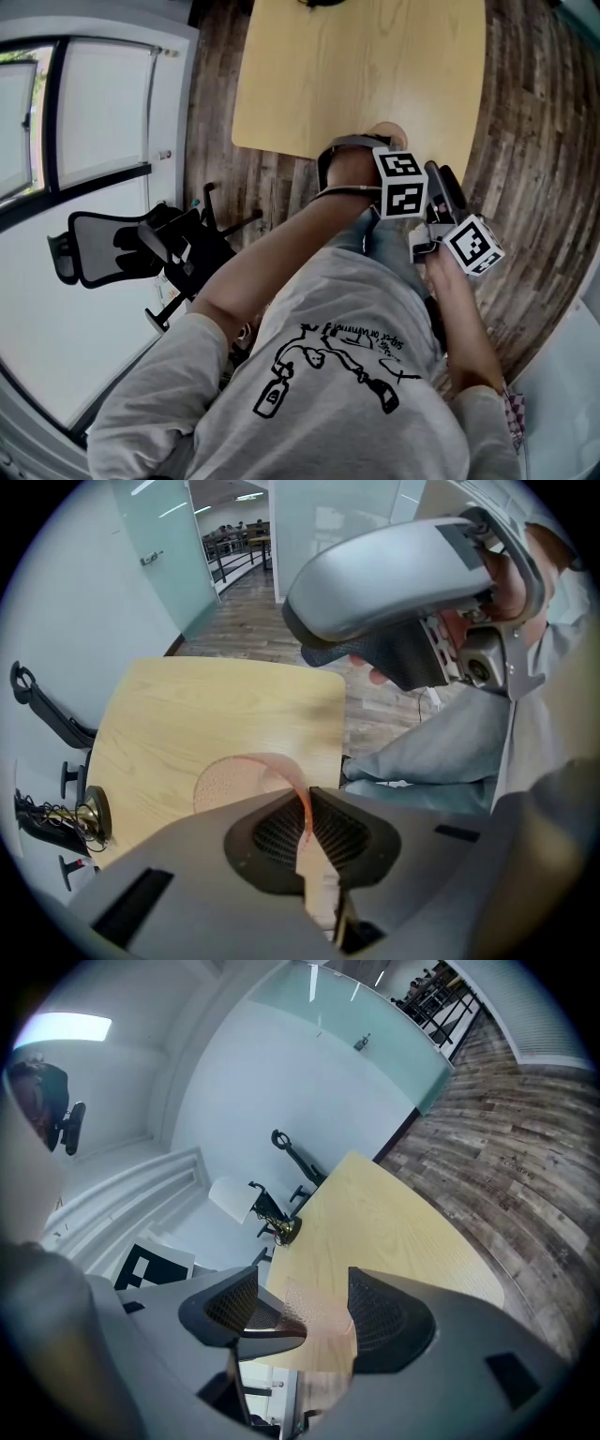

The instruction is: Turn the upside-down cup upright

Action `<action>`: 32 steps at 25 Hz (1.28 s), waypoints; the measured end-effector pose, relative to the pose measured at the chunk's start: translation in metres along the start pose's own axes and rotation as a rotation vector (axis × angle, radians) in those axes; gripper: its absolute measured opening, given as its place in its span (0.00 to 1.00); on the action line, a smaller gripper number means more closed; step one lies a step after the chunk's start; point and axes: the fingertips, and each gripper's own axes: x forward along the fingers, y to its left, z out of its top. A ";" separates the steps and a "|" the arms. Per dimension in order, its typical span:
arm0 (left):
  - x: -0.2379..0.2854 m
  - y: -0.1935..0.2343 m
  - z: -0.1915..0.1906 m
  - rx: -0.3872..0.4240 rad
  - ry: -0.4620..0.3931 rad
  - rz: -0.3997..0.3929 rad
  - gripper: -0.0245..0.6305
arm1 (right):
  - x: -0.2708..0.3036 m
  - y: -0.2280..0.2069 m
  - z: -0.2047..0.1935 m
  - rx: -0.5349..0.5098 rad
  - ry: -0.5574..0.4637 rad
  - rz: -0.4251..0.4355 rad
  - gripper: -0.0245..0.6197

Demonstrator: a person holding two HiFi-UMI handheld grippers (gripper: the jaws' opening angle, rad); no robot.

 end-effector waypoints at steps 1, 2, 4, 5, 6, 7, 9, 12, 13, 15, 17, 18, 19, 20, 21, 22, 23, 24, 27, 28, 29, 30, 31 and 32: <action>0.001 0.000 0.000 0.005 0.004 0.001 0.07 | 0.000 -0.001 -0.001 0.008 0.000 -0.004 0.51; 0.002 0.000 0.000 0.009 0.007 0.002 0.07 | -0.001 -0.002 -0.002 0.016 0.000 -0.008 0.51; 0.004 -0.001 0.000 0.016 0.012 0.003 0.07 | -0.002 -0.003 -0.002 0.015 0.000 -0.008 0.51; 0.005 -0.002 0.000 0.019 0.013 0.002 0.07 | -0.002 -0.004 -0.003 0.014 -0.001 -0.007 0.51; 0.006 -0.002 0.000 0.021 0.012 0.002 0.07 | -0.002 -0.004 -0.003 0.015 0.000 -0.008 0.51; 0.007 -0.002 0.000 0.022 0.011 0.002 0.07 | -0.002 -0.004 -0.003 0.013 0.001 -0.007 0.51; 0.008 -0.002 0.000 0.023 0.010 0.003 0.07 | -0.001 -0.003 -0.004 0.010 0.004 -0.007 0.51; 0.010 -0.001 0.001 0.025 0.007 0.004 0.07 | 0.000 -0.004 -0.004 0.010 0.005 -0.006 0.51; 0.010 -0.001 0.001 0.027 0.007 0.005 0.07 | 0.000 -0.004 -0.004 0.012 0.005 -0.006 0.51; 0.010 0.000 0.001 0.031 0.006 0.010 0.07 | 0.001 -0.005 -0.005 0.015 0.007 -0.008 0.51; 0.011 0.000 0.001 0.039 0.008 0.019 0.07 | 0.000 -0.005 -0.006 0.014 0.008 -0.011 0.51; 0.011 0.000 0.001 0.043 0.009 0.025 0.07 | 0.000 -0.006 -0.006 0.013 0.008 -0.012 0.51; 0.012 0.000 0.002 0.046 0.009 0.031 0.07 | -0.001 -0.006 -0.006 0.014 0.007 -0.013 0.51; 0.012 0.000 0.002 0.049 0.009 0.036 0.07 | -0.001 -0.006 -0.007 0.015 0.007 -0.014 0.51; 0.012 0.000 0.002 0.050 0.009 0.041 0.07 | -0.001 -0.007 -0.007 0.018 0.007 -0.013 0.51; 0.012 0.000 0.002 0.052 0.008 0.044 0.07 | -0.001 -0.007 -0.007 0.021 0.006 -0.012 0.51; 0.013 0.000 0.003 0.054 0.008 0.048 0.07 | -0.001 -0.007 -0.007 0.024 0.005 -0.012 0.51; 0.013 0.001 0.003 0.057 0.008 0.054 0.07 | -0.001 -0.008 -0.007 0.025 0.005 -0.012 0.51; 0.015 0.001 0.004 0.066 0.011 0.065 0.07 | -0.003 -0.010 -0.006 0.022 0.005 -0.017 0.51; 0.015 0.001 0.005 0.068 0.011 0.068 0.07 | -0.003 -0.010 -0.007 0.023 0.004 -0.019 0.51; 0.015 0.001 0.005 0.070 0.011 0.070 0.07 | -0.003 -0.010 -0.007 0.024 0.003 -0.017 0.51; 0.015 0.001 0.005 0.072 0.010 0.073 0.07 | -0.004 -0.010 -0.007 0.025 0.003 -0.016 0.51; 0.015 0.001 0.006 0.073 0.009 0.075 0.07 | -0.004 -0.011 -0.007 0.025 0.003 -0.016 0.51; 0.015 0.001 0.006 0.075 0.010 0.077 0.07 | -0.004 -0.011 -0.007 0.025 0.003 -0.017 0.51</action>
